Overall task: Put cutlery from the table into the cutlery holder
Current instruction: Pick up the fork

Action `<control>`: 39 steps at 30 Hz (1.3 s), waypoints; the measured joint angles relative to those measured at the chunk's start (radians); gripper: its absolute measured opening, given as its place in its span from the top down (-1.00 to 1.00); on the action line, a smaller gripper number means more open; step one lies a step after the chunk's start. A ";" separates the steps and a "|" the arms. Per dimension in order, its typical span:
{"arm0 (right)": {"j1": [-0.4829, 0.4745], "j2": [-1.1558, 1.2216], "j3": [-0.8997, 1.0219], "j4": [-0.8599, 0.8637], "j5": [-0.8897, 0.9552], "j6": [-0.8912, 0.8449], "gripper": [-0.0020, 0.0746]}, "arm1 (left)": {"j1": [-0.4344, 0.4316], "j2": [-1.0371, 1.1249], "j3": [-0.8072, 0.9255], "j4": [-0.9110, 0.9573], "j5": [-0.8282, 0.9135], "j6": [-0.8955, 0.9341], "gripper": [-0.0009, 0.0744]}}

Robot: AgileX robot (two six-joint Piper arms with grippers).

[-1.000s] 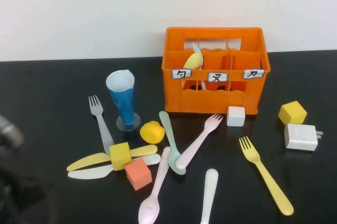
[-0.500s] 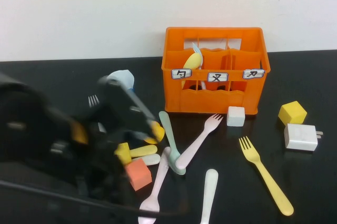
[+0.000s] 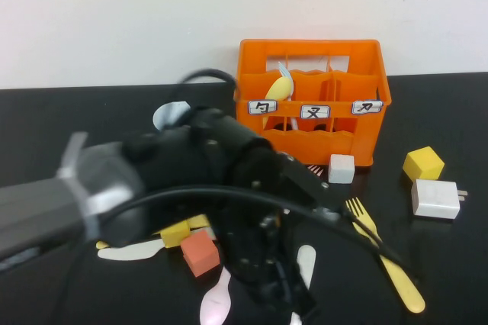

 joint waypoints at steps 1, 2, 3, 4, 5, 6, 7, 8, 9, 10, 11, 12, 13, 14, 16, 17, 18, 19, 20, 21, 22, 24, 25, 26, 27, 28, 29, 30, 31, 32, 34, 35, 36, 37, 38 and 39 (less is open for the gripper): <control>0.000 0.000 0.000 0.000 0.000 0.000 0.95 | 0.000 0.025 -0.007 -0.018 -0.009 -0.005 0.45; 0.000 0.000 0.000 0.000 0.000 0.000 0.95 | 0.000 0.048 -0.016 -0.034 -0.014 -0.013 0.34; 0.000 0.000 0.000 0.000 0.000 0.000 0.95 | 0.000 0.069 -0.020 -0.046 -0.023 -0.022 0.23; 0.000 0.000 0.000 0.000 0.000 0.000 0.95 | 0.000 0.088 -0.024 -0.056 -0.032 -0.030 0.09; 0.000 0.000 0.000 0.000 0.000 0.000 0.95 | 0.000 0.107 -0.028 -0.062 -0.037 -0.037 -0.01; 0.000 0.000 0.000 0.000 0.000 0.000 0.95 | 0.000 0.121 -0.031 -0.063 -0.046 -0.057 -0.06; 0.000 0.000 0.000 0.000 0.000 0.000 0.95 | 0.000 0.137 -0.036 -0.066 -0.053 -0.072 -0.10; 0.000 0.000 0.000 0.000 0.000 0.000 0.95 | 0.000 0.152 -0.040 -0.066 -0.066 -0.088 -0.12; 0.000 0.000 0.000 0.000 0.000 0.000 0.95 | 0.000 0.163 -0.040 -0.066 -0.076 -0.100 -0.14; 0.000 0.000 0.000 0.000 0.000 0.000 0.95 | 0.000 0.174 -0.041 -0.068 -0.089 -0.110 -0.15; 0.000 0.000 0.000 0.000 0.000 0.000 0.95 | 0.000 0.182 -0.041 -0.068 -0.100 -0.119 -0.16; 0.000 0.000 0.000 0.000 0.000 0.000 0.95 | 0.000 0.191 -0.042 -0.070 -0.108 -0.125 -0.17; 0.000 0.000 0.000 0.000 0.000 0.000 0.95 | 0.000 0.193 -0.044 -0.070 -0.110 -0.136 -0.17; 0.000 0.000 0.000 0.000 0.000 0.000 0.95 | 0.000 0.197 -0.046 -0.070 -0.118 -0.146 -0.17; 0.000 0.000 0.000 0.000 0.000 0.000 0.95 | 0.000 0.201 -0.050 -0.063 -0.127 -0.158 -0.17; 0.000 0.000 0.000 0.000 0.000 0.000 0.95 | 0.000 0.201 -0.050 -0.063 -0.127 -0.160 -0.17; 0.000 0.000 0.000 0.000 0.000 0.000 0.95 | 0.000 0.201 -0.050 -0.061 -0.128 -0.160 -0.17; 0.000 0.000 0.000 0.000 0.000 0.000 0.95 | 0.000 0.202 -0.050 -0.059 -0.128 -0.165 -0.17; 0.000 0.000 0.000 0.000 0.000 0.000 0.95 | 0.000 0.204 -0.052 -0.054 -0.128 -0.175 -0.15; 0.000 0.000 0.000 0.000 0.000 0.000 0.95 | 0.000 0.204 -0.052 -0.047 -0.128 -0.183 -0.12; 0.000 0.000 0.000 0.000 0.000 0.000 0.95 | 0.000 0.208 -0.056 -0.036 -0.128 -0.194 -0.05; 0.000 0.000 0.000 0.000 0.000 0.000 0.95 | 0.000 0.211 -0.060 -0.007 -0.122 -0.205 0.11; 0.000 0.000 0.000 0.000 0.000 0.000 0.95 | 0.000 0.211 -0.059 0.008 -0.119 -0.208 0.28; 0.000 0.000 0.000 0.000 0.000 0.000 0.95 | 0.000 0.212 -0.059 0.021 -0.115 -0.208 0.43; 0.000 0.000 0.000 0.000 0.000 0.000 0.95 | 0.000 0.212 -0.059 0.028 -0.113 -0.210 0.55; 0.000 0.000 0.000 0.000 0.000 0.000 0.95 | 0.000 0.212 -0.059 0.037 -0.111 -0.211 0.66; 0.000 0.000 0.000 0.000 0.000 0.000 0.95 | 0.000 0.212 -0.059 0.042 -0.111 -0.211 0.65; 0.000 0.000 0.000 0.000 0.000 0.000 0.95 | 0.000 0.212 -0.059 0.042 -0.111 -0.211 0.64; 0.000 0.000 0.000 0.000 0.000 0.000 0.95 | 0.000 0.212 -0.059 0.043 -0.110 -0.211 0.64; 0.000 0.000 0.000 0.000 0.000 0.000 0.95 | 0.000 0.212 -0.059 0.044 -0.110 -0.211 0.64; 0.000 0.000 0.000 0.000 0.000 0.000 0.95 | 0.000 0.212 -0.059 0.046 -0.109 -0.211 0.64; 0.000 0.000 0.000 0.000 0.000 0.000 0.95 | 0.000 0.212 -0.059 0.049 -0.107 -0.209 0.64; 0.000 0.000 0.000 0.000 0.000 0.000 0.95 | 0.000 0.212 -0.059 0.048 -0.105 -0.205 0.64; 0.000 0.000 0.000 0.000 0.000 0.000 0.95 | 0.000 0.210 -0.059 0.050 -0.100 -0.199 0.64; 0.000 0.000 0.000 0.000 0.000 0.000 0.95 | 0.000 0.206 -0.059 0.053 -0.094 -0.190 0.64; 0.000 0.000 0.000 0.000 0.000 0.000 0.95 | -0.001 0.200 -0.059 0.059 -0.084 -0.180 0.64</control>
